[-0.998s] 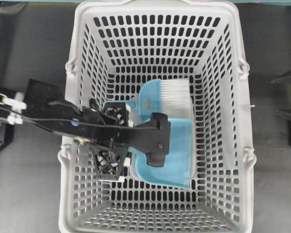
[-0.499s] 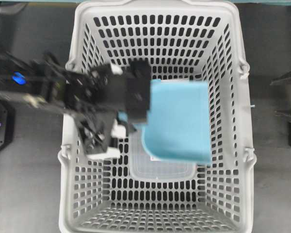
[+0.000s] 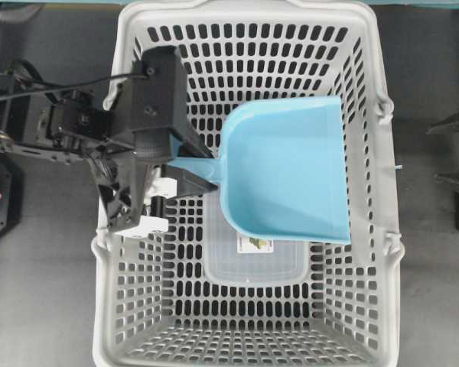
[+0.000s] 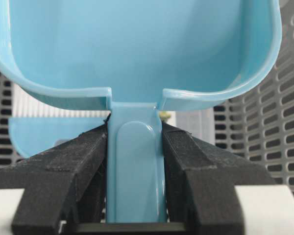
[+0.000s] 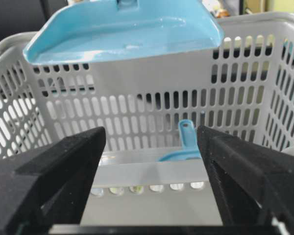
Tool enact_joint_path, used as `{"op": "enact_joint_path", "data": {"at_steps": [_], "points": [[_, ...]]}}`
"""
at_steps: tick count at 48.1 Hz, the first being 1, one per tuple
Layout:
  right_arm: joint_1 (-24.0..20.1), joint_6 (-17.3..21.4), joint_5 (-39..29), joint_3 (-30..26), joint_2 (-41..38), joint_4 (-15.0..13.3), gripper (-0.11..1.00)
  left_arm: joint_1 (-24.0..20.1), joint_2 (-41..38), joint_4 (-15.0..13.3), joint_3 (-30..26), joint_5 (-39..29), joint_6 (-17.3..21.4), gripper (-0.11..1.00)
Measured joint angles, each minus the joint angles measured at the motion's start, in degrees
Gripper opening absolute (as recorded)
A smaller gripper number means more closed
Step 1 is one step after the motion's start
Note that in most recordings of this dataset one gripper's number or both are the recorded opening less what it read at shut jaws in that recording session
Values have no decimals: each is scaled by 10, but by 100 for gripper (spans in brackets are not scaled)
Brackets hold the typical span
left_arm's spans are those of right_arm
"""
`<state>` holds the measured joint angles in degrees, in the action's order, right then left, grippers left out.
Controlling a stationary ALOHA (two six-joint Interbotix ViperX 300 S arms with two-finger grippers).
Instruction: Pick up the dustpan from the shopping basket with the left arm.
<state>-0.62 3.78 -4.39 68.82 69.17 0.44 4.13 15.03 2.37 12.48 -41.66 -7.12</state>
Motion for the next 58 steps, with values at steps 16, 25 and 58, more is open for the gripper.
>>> {"op": "enact_joint_path", "data": {"at_steps": [16,25,58], "points": [[0,0,0,0,0,1,73,0,0,0,11,0,-1,28],[0,0,0,-1,0,1,73,1,0,0,13,1,-1,28],[0,0,0,0,0,1,73,1,0,0,13,4,-1,28]]}}
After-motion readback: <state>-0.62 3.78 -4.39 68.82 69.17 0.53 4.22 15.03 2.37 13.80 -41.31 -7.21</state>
